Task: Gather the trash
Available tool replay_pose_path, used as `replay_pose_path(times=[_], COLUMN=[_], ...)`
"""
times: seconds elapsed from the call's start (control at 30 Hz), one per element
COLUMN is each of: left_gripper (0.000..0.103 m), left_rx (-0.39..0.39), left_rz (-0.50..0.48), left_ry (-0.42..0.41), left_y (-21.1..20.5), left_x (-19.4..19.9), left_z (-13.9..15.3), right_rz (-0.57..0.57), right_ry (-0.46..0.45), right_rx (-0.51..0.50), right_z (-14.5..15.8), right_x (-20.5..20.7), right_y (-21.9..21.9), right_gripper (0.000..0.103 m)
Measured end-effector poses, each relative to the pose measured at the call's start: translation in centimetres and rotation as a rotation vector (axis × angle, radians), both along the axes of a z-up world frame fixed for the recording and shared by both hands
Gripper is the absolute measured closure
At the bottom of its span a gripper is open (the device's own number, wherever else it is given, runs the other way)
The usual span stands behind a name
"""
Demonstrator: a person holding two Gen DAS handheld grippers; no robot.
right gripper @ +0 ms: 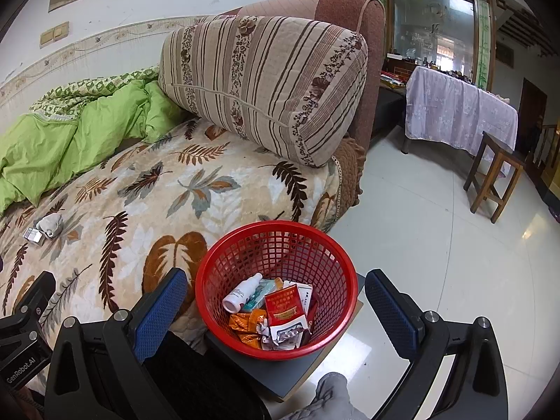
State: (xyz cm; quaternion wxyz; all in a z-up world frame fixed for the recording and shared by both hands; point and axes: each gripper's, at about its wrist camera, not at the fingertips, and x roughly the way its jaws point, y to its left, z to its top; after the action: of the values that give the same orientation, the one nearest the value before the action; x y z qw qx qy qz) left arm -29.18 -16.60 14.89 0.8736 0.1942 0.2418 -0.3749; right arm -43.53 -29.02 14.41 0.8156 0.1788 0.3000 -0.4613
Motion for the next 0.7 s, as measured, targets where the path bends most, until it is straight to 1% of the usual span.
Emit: replay_pose_path(times=[0.7], left_gripper=[0.0], left_rx=[0.002], left_rz=[-0.002], left_ry=[-0.001], left_y=[-0.01], left_x=[-0.06], left_z=[-0.06], right_rz=[0.0], right_ry=[0.004], right_rx=[0.004], right_z=[-0.36], right_x=[0.0], right_y=[-0.05], right_gripper=[0.001])
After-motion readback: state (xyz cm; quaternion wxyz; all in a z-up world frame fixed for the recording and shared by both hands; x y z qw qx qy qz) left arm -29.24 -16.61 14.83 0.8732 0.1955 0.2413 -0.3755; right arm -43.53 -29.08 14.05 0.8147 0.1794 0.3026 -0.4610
